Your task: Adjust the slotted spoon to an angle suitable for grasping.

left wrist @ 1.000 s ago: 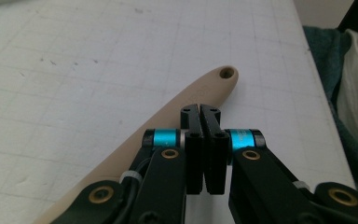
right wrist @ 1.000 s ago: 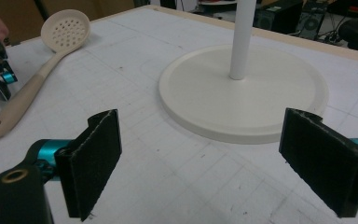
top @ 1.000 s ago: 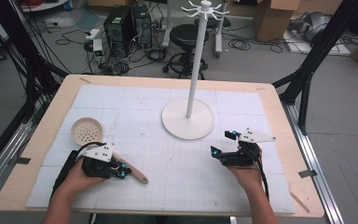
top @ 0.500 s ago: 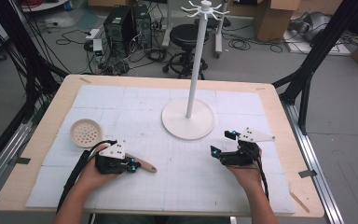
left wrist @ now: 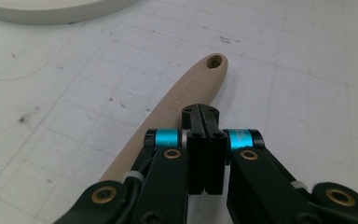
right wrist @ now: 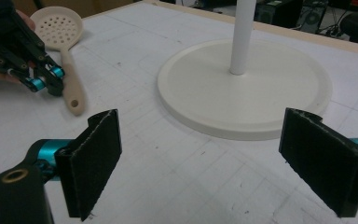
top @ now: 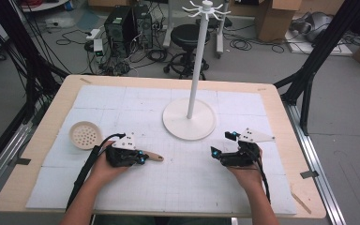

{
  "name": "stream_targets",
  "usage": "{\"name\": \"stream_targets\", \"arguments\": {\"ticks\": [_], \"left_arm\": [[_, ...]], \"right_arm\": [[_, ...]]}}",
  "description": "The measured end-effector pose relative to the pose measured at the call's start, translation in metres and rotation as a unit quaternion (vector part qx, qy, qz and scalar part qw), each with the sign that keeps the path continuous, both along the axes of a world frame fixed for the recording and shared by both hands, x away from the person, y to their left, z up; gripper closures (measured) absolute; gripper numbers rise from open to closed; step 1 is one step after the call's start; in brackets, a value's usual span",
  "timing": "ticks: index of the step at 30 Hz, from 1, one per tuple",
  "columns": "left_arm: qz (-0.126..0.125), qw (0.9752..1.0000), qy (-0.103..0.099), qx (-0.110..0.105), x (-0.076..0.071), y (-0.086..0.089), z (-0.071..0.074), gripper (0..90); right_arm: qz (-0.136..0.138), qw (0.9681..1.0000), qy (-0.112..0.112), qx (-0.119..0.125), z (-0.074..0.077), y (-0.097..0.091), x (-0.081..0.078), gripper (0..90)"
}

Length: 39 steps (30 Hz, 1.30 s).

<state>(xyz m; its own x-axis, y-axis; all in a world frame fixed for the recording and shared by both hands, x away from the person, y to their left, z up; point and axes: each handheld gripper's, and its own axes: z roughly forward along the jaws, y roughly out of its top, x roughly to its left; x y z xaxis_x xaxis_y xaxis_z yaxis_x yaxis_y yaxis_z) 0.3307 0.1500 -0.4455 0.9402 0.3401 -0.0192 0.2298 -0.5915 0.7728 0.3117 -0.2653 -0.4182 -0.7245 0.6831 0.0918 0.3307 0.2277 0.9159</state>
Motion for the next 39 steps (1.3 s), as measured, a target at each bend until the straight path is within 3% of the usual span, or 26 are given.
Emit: {"name": "stream_targets", "arguments": {"ticks": [7, 11, 15, 17, 20, 23, 26, 29, 30, 31, 32, 34, 35, 36, 37, 39], "left_arm": [[0.024, 0.9997, -0.007, 0.0, 0.009, -0.006, -0.001, 89.7], [0.028, 0.9996, -0.007, 0.006, 0.012, -0.008, 0.001, 89.7], [0.03, 0.9995, -0.006, -0.003, 0.014, -0.01, 0.002, 89.7], [0.026, 0.9996, -0.008, -0.008, 0.014, -0.008, 0.005, 89.6], [0.044, 0.9985, -0.012, -0.032, 0.013, 0.003, 0.014, 89.6], [0.064, 0.9973, -0.017, -0.031, 0.014, 0.012, 0.018, 89.6], [0.117, 0.9928, -0.017, -0.02, 0.018, 0.036, 0.02, 89.7], [0.165, 0.9861, -0.016, -0.011, 0.021, 0.053, 0.02, 89.7], [0.165, 0.9861, -0.016, -0.011, 0.021, 0.053, 0.02, 89.7], [0.196, 0.9804, -0.015, -0.005, 0.024, 0.06, 0.02, 89.7], [0.196, 0.9804, -0.015, -0.005, 0.024, 0.06, 0.02, 89.7], [0.217, 0.976, -0.01, 0.008, 0.027, 0.064, 0.019, 89.7], [0.228, 0.9733, -0.004, 0.027, 0.028, 0.065, 0.016, 89.7], [0.228, 0.9733, -0.004, 0.027, 0.028, 0.065, 0.016, 89.7], [0.231, 0.9718, 0.0, 0.049, 0.029, 0.064, 0.012, 89.7], [0.232, 0.9716, -0.002, 0.049, 0.029, 0.064, 0.011, 89.7]], "right_arm": [[0.002, 1.0, 0.002, -0.005, -0.001, 0.002, 0.0, 11.3], [0.002, 1.0, 0.001, -0.005, -0.001, 0.002, 0.0, 11.3], [0.004, 0.9999, 0.006, -0.007, -0.002, 0.003, 0.0, 11.3], [0.005, 0.9999, 0.005, -0.008, -0.002, 0.003, 0.001, 11.3], [0.004, 1.0, 0.005, -0.007, -0.002, 0.003, 0.001, 11.3], [0.002, 1.0, 0.007, -0.004, -0.003, 0.003, 0.001, 11.3], [0.004, 0.9999, 0.008, -0.005, -0.003, 0.004, 0.001, 11.3], [0.005, 0.9999, 0.006, -0.006, -0.003, 0.004, 0.001, 11.3], [0.005, 0.9999, 0.006, -0.006, -0.003, 0.004, 0.001, 11.3], [0.004, 1.0, 0.007, -0.005, -0.003, 0.004, 0.001, 11.3], [0.004, 1.0, 0.008, -0.005, -0.003, 0.004, 0.001, 11.4], [0.003, 1.0, 0.008, -0.004, -0.003, 0.004, 0.001, 11.3], [0.004, 1.0, 0.007, -0.004, -0.003, 0.004, 0.001, 11.3], [0.004, 1.0, 0.007, -0.004, -0.003, 0.004, 0.001, 11.3], [0.004, 0.9999, 0.007, -0.006, -0.003, 0.005, 0.0, 11.3], [0.005, 0.9999, 0.007, -0.006, -0.003, 0.005, 0.0, 11.3]]}}
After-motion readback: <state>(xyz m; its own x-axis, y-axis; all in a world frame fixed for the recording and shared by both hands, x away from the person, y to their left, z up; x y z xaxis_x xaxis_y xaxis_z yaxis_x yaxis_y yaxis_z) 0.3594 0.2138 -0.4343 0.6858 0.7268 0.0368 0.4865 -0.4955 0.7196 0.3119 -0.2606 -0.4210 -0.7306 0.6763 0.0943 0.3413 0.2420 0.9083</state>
